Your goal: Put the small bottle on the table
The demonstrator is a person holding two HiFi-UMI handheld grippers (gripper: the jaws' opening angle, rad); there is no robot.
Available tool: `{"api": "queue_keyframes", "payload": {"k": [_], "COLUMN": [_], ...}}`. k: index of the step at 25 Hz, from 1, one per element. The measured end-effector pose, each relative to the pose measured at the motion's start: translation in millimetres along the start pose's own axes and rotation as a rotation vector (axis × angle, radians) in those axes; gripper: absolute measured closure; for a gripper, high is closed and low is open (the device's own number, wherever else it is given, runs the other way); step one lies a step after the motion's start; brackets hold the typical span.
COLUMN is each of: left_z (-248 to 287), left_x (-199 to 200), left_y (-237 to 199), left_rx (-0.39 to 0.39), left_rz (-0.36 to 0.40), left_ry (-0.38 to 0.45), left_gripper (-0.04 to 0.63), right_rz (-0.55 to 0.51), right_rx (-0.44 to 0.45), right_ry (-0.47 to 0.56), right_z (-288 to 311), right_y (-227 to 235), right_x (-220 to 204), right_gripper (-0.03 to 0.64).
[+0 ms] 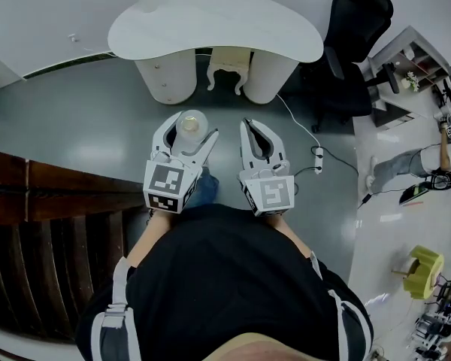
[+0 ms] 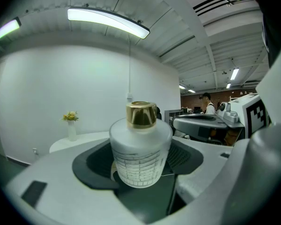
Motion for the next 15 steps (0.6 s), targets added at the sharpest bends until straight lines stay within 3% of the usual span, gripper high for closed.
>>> {"api": "queue_keyframes", "payload": {"k": [15], "left_z": [123.9], "left_x": [25.1], "left_y": [-99.0], "left_rx": [-0.051], "left_rz": [0.036], "left_ry": [0.025], "left_gripper": [0.262], "right_rz": [-0.018], "right_rx": [-0.044], "right_ry": [0.002], "right_z": [147.7], "right_y": [67.6], "right_x": [-22.1], "right_gripper": [0.595]}}
Point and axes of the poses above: the fingertips, and each gripper's own axes: z forward along the fingers, y to its right, x out of its top, the point moved 4 cm from there along -z, backward along the fingers, and after that the axes turned 2 degrees about -z, right-handed, at the moved point
